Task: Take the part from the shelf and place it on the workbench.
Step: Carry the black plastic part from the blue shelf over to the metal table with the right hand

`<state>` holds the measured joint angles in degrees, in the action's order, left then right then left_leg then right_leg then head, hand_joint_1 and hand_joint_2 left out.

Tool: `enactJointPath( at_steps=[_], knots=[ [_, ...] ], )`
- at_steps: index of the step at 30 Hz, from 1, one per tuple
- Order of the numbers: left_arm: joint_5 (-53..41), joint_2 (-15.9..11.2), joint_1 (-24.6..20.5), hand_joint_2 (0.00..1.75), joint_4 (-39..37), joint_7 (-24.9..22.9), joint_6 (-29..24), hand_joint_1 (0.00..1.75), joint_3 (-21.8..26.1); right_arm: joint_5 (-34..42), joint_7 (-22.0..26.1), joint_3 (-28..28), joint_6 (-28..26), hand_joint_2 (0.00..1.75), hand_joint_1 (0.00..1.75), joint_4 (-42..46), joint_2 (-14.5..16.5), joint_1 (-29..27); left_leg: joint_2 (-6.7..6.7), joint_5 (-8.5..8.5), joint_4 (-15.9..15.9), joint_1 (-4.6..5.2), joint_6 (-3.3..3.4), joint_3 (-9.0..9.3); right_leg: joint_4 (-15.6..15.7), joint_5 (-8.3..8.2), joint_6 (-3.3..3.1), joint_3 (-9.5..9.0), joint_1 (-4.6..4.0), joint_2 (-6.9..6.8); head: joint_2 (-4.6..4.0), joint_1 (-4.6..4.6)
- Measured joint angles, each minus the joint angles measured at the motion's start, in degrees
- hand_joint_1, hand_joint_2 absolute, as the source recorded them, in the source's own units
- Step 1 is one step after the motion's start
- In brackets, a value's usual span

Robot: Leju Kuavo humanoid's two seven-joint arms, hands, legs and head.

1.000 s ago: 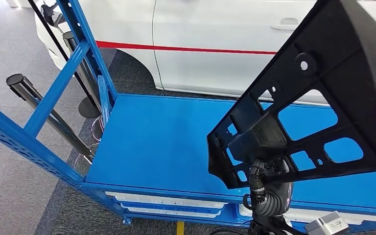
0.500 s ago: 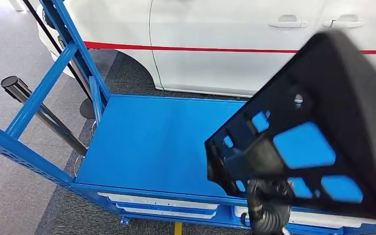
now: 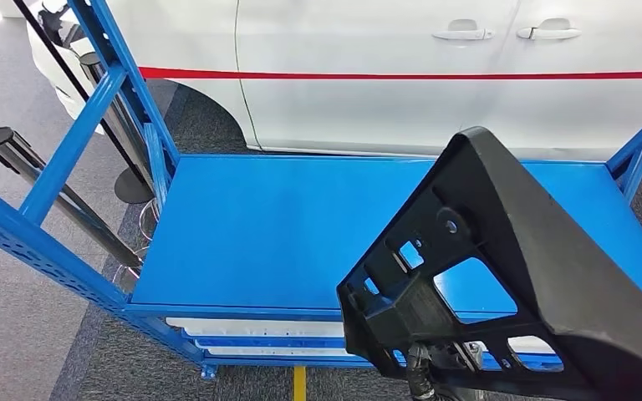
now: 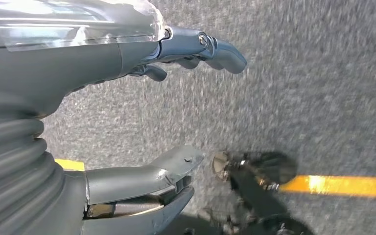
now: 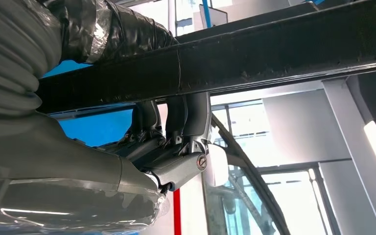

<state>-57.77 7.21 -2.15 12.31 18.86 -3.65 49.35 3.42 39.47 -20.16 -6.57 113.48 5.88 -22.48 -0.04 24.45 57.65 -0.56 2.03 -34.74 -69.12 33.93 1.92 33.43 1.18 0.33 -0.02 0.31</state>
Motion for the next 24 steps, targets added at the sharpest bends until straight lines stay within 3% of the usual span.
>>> enactJointPath(
  at_steps=[2,4,7,9,11,12,13,14,16,18,19,20,22,23,24],
  knots=[
    [-0.03,0.05,-0.06,1.75,0.0,0.0,0.0,0.0,0.02,-0.08,0.0,0.07,-0.02,1.75,1.75,-0.03,0.08,-0.04,0.02,-0.43,0.86,0.05,-0.56,-1.09,7.4,-1.64,-0.25,-4.95,-0.02,-0.02,0.01,-0.02],
    [-0.04,0.07,-0.1,1.75,0.0,0.0,0.0,0.0,0.06,-0.1,0.01,0.16,-0.03,1.75,1.75,-0.07,0.2,-0.15,-0.05,-1.0,1.35,0.15,-1.26,-1.49,10.72,-1.46,-0.94,-6.67,-0.31,0.1,0.01,-0.03],
    [-0.13,0.04,-0.02,1.75,0.0,-0.01,-0.01,0.0,0.15,-0.16,0.01,0.29,-0.09,1.75,1.75,-0.19,0.47,-0.24,-0.23,-1.24,1.63,-0.05,-2.35,-1.93,10.8,-2.6,-2.39,-5.71,-0.38,-0.09,0.01,-0.03],
    [-0.26,0.03,0.13,1.75,0.0,-0.02,-0.01,0.0,0.28,-0.19,0.01,0.34,-0.13,1.75,1.75,-0.2,0.67,-0.28,-0.25,2.48,4.39,-0.26,-2.94,-3.01,10.96,-3.75,-3.29,-4.57,-0.22,-0.37,0.01,-0.03],
    [-0.36,0.04,0.15,1.75,0.0,-0.02,0.0,0.0,0.38,-0.2,0.01,0.39,-0.14,1.75,1.75,-0.26,0.84,-0.31,-0.22,8.2,10.86,-0.36,-3.38,-4.59,10.85,-4.89,-3.65,-3.07,-0.32,-0.52,0.0,-0.03],
    [-0.38,0.05,0.11,1.75,0.0,-0.02,0.0,0.0,0.43,-0.2,0.01,0.43,-0.15,1.75,1.75,-0.32,0.89,-0.32,-0.22,9.84,14.16,-0.4,-3.52,-5.06,10.73,-5.44,-3.68,-2.23,-0.4,-0.59,0.0,-0.03],
    [-0.39,0.04,0.07,1.75,0.0,-0.02,0.0,0.0,0.48,-0.19,0.01,0.48,-0.16,1.75,1.75,-0.38,0.91,-0.33,-0.22,10.06,16.21,-0.41,-3.57,-4.84,10.56,-5.97,-3.64,-1.37,-0.48,-0.65,0.0,-0.02],
    [-0.39,0.03,0.03,1.75,0.0,-0.02,0.0,0.0,0.54,-0.17,0.01,0.53,-0.17,1.75,1.75,-0.44,0.92,-0.34,-0.22,9.06,16.34,-0.4,-3.49,-3.67,10.37,-6.45,-3.56,-0.55,-0.53,-0.7,0.01,-0.03],
    [-0.39,-0.02,-0.03,1.75,0.01,-0.02,0.0,0.0,0.63,-0.16,0.01,0.61,-0.21,1.75,1.75,-0.5,0.95,-0.36,-0.25,6.23,10.71,-0.25,-2.87,1.6,10.05,-7.29,-3.34,0.68,-0.58,-0.74,0.01,-0.03],
    [-0.41,-0.11,-0.17,1.75,0.02,-0.02,0.01,0.0,0.7,-0.15,0.02,0.66,-0.28,1.75,1.75,-0.5,1.01,-0.38,-0.29,6.01,2.29,0.14,-1.99,7.59,9.86,-8.08,-2.85,1.24,-0.65,-0.79,0.02,-0.02],
    [-0.42,-0.15,-0.26,1.75,0.02,-0.01,0.01,0.0,0.74,-0.16,0.02,0.67,-0.4,1.75,1.75,-0.5,1.04,-0.39,-0.31,6.45,-0.35,0.36,-1.67,9.18,9.88,-8.5,-2.5,1.32,-0.59,-0.86,0.02,-0.01],
    [-0.44,-0.15,-0.31,1.75,0.02,-0.01,0.02,0.0,0.79,-0.16,0.02,0.68,-0.54,1.75,1.75,-0.5,1.07,-0.4,-0.31,6.71,-1.71,0.55,-1.44,9.77,10.01,-8.95,-2.1,1.4,-0.54,-0.92,0.02,-0.01],
    [-0.45,-0.13,-0.33,1.75,0.02,-0.03,0.03,0.0,0.87,-0.18,0.01,0.74,-0.82,1.75,1.75,-0.5,1.08,-0.45,-0.14,5.68,-2.47,0.52,-0.89,9.18,10.18,-9.35,-1.33,1.66,-0.45,-0.88,0.01,0.01],
    [-0.46,-0.11,-0.33,1.75,0.02,-0.05,0.04,0.0,0.89,-0.18,0.01,0.77,-0.89,1.75,1.75,-0.5,1.08,-0.5,0.04,4.94,-2.81,0.39,-0.46,8.69,9.49,-8.21,-1.07,2.08,-0.45,-0.76,0.0,0.01],
    [-0.46,-0.1,-0.31,1.75,0.02,-0.07,0.04,0.0,0.9,-0.18,0.01,0.8,-0.95,1.75,1.75,-0.51,1.08,-0.55,0.26,4.15,-3.1,0.24,-0.04,8.02,7.85,-6.08,-0.85,2.72,-0.46,-0.65,0.01,0.01]
  ],
)
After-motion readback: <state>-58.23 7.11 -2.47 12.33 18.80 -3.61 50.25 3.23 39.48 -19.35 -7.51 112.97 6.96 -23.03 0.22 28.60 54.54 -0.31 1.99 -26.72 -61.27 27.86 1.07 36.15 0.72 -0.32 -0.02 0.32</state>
